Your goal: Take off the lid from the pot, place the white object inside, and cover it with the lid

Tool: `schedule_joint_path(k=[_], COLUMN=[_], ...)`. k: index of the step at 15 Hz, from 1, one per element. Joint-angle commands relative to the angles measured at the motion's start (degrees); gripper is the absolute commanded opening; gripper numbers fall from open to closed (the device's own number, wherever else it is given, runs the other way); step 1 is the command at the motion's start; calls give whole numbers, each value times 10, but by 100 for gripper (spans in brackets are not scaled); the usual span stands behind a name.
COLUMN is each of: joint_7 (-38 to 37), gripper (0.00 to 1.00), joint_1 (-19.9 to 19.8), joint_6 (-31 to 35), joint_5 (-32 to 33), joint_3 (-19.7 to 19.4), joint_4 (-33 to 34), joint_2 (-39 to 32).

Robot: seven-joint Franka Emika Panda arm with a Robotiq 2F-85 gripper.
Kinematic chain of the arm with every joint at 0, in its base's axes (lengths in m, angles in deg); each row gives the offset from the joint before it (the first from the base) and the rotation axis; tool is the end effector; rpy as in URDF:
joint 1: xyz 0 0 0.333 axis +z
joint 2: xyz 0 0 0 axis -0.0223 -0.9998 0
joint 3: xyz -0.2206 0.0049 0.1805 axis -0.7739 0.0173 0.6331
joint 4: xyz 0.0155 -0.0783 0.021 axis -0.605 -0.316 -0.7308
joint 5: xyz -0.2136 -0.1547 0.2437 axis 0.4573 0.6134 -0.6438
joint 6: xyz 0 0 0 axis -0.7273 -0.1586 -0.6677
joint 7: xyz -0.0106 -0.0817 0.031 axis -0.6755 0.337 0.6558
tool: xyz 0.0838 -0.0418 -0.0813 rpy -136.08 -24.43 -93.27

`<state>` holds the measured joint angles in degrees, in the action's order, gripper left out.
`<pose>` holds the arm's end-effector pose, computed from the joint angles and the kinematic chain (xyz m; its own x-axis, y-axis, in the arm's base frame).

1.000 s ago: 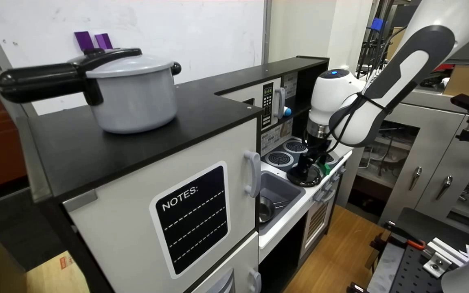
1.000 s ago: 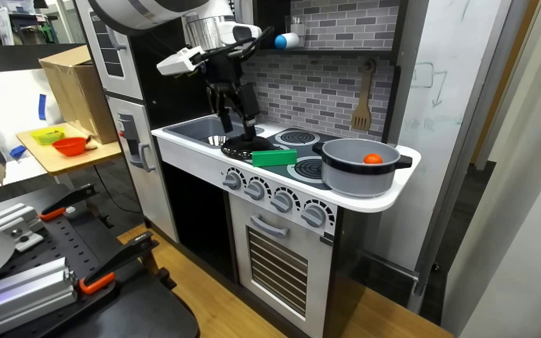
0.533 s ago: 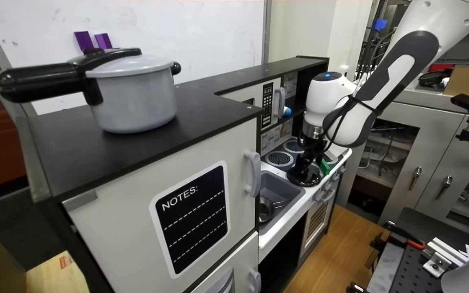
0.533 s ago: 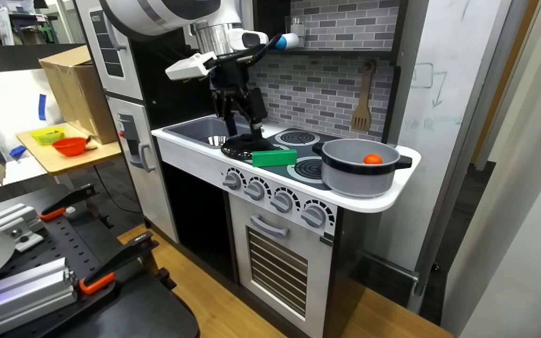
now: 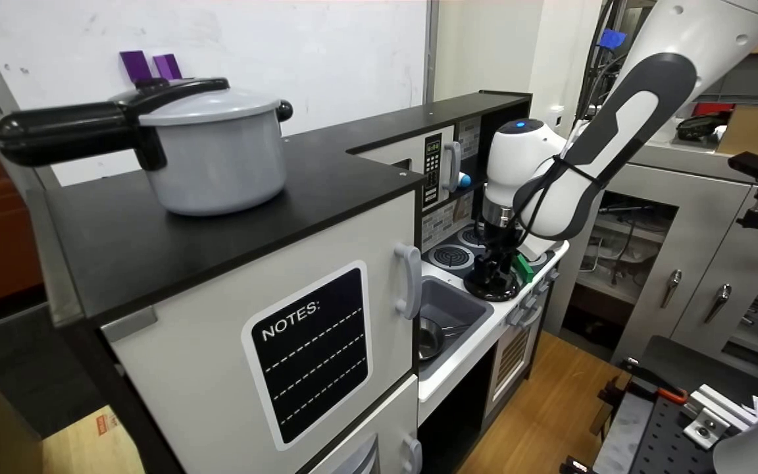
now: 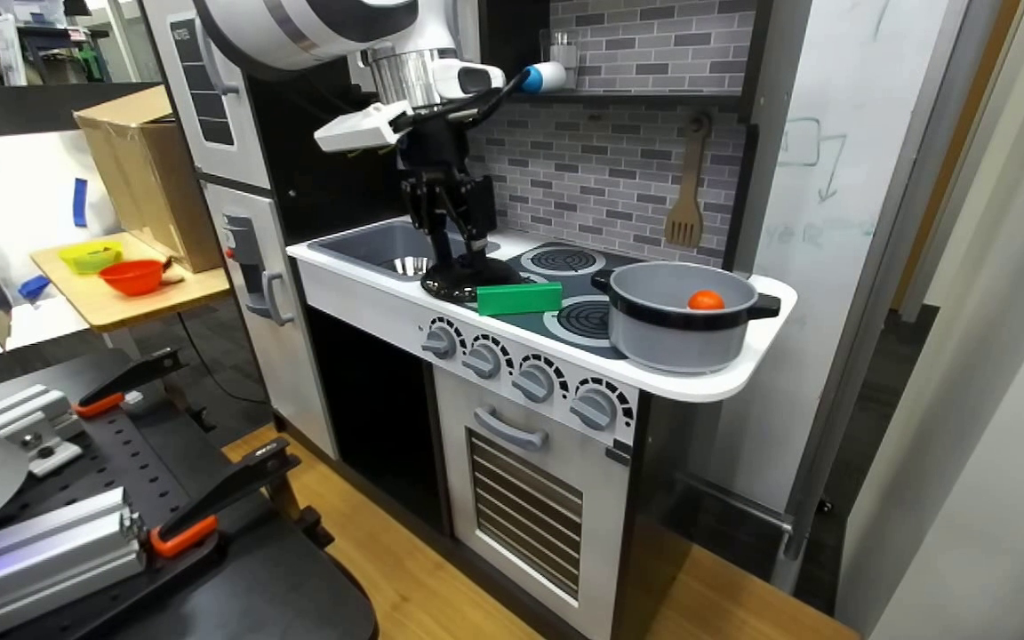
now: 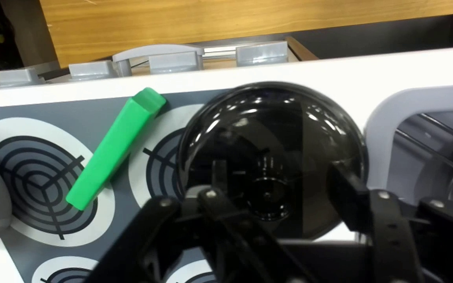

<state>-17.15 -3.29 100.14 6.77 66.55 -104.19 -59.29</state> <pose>0.4430 -0.0576 0.2065 0.9953 -0.0504 0.0822 -0.0614 -0.9886 0.1374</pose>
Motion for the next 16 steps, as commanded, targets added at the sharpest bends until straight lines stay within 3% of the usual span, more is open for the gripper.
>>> schedule_joint_path(k=[1,6,16], joint_7=[22,21,42], gripper=[39,7,8], joint_1=[10,10,10], joint_6=[-21,-32,-15], joint_5=[-18,-17,-21], joint_3=[-10,-11,-7], joint_4=[16,21,-18], joint_2=[-10,-10,58])
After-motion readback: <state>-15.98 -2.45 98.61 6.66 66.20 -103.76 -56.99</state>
